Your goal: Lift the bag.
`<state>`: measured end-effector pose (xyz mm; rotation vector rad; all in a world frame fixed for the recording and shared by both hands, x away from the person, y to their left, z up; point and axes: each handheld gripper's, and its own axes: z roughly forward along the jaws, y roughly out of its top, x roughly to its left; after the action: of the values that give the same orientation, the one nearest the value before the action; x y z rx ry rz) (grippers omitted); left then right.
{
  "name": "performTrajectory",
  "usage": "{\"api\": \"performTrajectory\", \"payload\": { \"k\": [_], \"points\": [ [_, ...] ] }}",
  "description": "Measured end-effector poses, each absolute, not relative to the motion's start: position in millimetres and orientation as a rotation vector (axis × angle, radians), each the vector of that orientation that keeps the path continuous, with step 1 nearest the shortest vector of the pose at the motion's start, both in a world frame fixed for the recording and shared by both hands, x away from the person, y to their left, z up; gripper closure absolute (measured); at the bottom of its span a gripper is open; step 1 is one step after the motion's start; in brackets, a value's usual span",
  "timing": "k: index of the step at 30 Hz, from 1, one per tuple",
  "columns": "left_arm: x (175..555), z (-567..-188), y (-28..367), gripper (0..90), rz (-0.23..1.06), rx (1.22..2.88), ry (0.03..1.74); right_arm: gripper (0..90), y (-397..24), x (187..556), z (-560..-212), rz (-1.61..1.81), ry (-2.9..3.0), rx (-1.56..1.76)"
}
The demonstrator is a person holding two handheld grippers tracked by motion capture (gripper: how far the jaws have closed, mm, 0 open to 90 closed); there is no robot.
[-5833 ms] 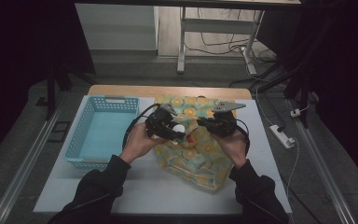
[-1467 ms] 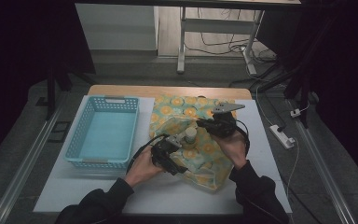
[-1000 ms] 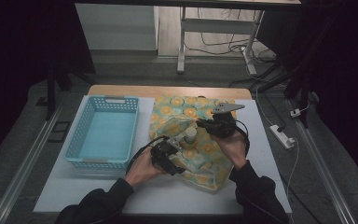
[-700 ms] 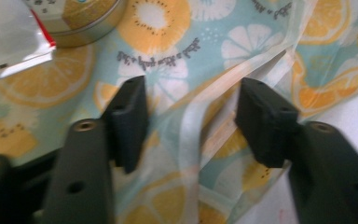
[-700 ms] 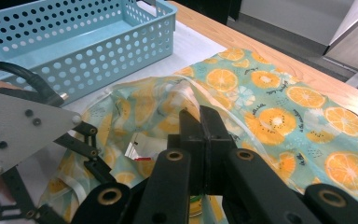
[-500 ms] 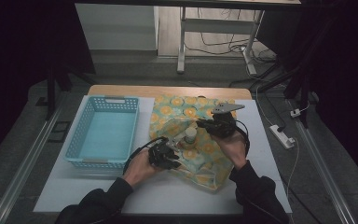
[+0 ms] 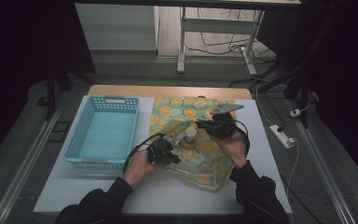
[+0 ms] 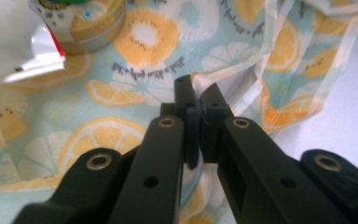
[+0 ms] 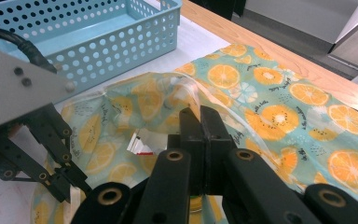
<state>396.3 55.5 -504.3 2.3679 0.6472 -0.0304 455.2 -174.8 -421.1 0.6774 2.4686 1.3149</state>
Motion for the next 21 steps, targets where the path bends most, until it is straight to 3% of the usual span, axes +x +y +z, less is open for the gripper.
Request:
{"api": "performTrajectory", "payload": {
  "k": [21],
  "points": [
    [401.0,-472.3,62.1,88.9,-0.033,2.274,0.666,89.9,-178.0,454.1,-408.9,1.359,2.450,0.684]
  ]
}}
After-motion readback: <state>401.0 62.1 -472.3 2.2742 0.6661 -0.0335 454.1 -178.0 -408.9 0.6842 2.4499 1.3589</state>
